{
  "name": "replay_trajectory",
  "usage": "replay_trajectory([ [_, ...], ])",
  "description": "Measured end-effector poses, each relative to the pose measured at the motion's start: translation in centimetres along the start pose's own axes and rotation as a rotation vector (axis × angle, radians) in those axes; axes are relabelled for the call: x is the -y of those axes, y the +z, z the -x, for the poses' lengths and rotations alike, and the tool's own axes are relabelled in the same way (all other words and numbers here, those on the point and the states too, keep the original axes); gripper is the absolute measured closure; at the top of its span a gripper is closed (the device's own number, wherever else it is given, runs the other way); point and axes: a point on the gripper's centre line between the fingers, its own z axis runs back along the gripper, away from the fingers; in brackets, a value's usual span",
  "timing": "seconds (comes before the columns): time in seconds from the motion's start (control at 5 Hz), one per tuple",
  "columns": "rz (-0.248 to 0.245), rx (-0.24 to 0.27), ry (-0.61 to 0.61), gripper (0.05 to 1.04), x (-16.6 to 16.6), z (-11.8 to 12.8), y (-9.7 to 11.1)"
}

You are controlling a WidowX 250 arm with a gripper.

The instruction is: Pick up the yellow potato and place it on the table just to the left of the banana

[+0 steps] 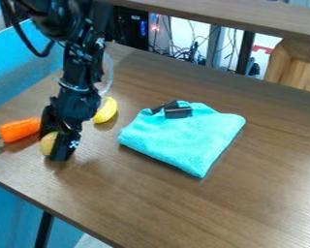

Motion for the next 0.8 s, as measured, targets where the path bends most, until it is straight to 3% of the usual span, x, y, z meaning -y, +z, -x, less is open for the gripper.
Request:
replay_trajectory([
  [0.2,0.004,0.026,0.041,0.354,0.2,-0.3,-0.2],
  [0.4,0.024,0.094,0.091,0.360,0.8,-0.1,1.0],
  [0.6,0.037,0.287,0.247,0.360,-0.2,2.3,5.2],
  [0.8,0.058,0.400,0.368,0.360,-2.8,3.2,9.1],
])
